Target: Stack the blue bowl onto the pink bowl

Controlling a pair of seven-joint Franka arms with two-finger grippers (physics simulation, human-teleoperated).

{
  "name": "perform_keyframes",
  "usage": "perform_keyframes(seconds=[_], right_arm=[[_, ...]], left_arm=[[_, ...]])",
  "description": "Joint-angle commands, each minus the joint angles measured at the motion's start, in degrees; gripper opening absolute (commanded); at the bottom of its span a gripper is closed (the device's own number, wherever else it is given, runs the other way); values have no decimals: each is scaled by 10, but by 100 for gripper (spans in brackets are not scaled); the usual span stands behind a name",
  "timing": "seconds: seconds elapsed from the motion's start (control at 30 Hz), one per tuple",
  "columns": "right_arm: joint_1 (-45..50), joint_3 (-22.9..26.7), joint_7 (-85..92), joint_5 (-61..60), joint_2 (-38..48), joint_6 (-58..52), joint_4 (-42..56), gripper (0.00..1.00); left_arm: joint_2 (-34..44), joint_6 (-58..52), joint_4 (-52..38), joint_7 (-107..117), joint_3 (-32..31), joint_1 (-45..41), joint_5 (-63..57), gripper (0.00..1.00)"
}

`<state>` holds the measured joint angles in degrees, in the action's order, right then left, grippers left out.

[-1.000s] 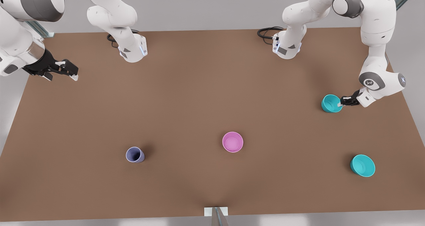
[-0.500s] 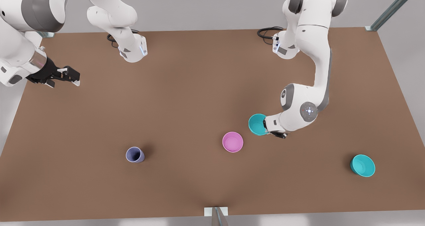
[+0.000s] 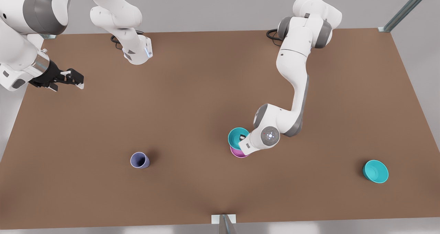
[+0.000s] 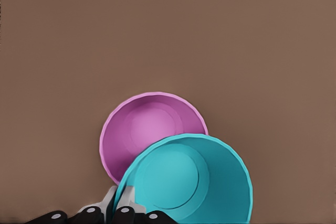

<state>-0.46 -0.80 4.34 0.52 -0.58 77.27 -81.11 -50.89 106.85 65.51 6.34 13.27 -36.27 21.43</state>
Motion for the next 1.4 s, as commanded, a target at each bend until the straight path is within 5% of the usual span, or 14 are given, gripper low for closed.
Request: perform_keyframes(seconds=[0.0, 1.0, 1.03, 1.07, 1.2, 1.37], right_arm=[[5, 0, 11, -1, 1, -1, -1, 100], [5, 0, 11, -6, -3, -3, -8, 100], [5, 0, 11, -6, -3, -3, -8, 100], [4, 0, 11, -6, -3, -3, -8, 100], [4, 0, 11, -6, -4, -3, -8, 100], [5, 0, 11, -7, -3, -5, -8, 100]], left_arm=[[2, -4, 0, 285, -1, 1, 14, 21], [6, 35, 17, 264, -13, 25, 3, 21], [6, 35, 17, 264, -13, 25, 3, 26], [6, 35, 17, 264, -13, 25, 3, 94], [13, -7, 16, 235, -13, 37, 3, 100], [219, -301, 8, -28, 26, 106, -151, 100]])
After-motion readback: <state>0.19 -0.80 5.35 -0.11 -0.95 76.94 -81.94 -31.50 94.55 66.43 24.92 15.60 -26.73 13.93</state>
